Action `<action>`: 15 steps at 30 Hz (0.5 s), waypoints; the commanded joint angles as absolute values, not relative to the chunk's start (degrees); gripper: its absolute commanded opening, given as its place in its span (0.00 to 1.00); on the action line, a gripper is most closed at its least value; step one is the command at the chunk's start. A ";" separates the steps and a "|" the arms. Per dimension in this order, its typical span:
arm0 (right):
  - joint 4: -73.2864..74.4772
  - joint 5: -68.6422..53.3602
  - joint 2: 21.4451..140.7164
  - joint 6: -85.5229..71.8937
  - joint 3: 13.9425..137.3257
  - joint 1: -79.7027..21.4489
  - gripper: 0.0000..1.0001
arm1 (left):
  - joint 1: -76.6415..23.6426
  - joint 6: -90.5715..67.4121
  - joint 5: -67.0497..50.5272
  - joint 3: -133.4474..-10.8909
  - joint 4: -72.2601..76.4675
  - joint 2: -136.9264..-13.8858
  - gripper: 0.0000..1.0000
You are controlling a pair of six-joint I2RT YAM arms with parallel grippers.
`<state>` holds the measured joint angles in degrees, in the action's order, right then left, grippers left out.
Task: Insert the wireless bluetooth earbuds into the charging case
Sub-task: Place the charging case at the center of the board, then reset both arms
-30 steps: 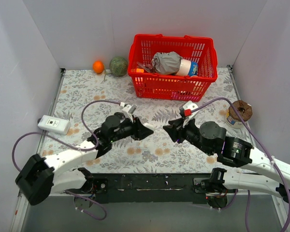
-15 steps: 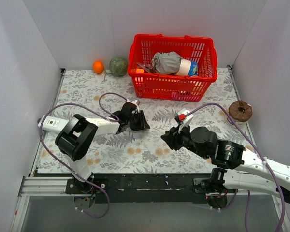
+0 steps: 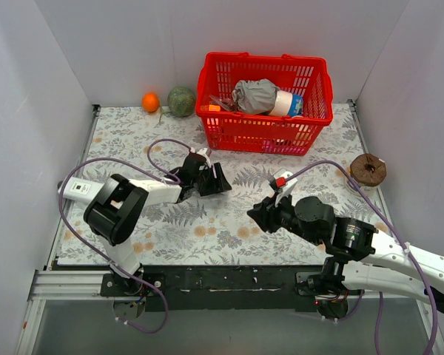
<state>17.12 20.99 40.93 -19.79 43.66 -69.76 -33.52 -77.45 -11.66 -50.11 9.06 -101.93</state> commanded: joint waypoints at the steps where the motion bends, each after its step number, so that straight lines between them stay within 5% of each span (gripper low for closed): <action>1: 15.29 21.71 39.99 -20.65 43.16 -69.70 0.38 | -31.91 -75.76 -7.30 -46.41 2.91 -98.36 0.61; 10: 15.38 21.62 38.67 -21.01 42.01 -69.61 0.38 | -29.62 -72.52 -4.93 -46.49 -6.74 -82.82 0.80; 12: 15.55 21.71 38.67 -20.83 42.10 -69.61 0.38 | -29.62 -72.07 -3.52 -46.76 -9.13 -79.73 0.98; 15: 16.08 22.67 38.58 -20.65 41.93 -69.61 0.38 | -29.62 -72.59 -1.59 -45.88 -12.82 -71.83 0.98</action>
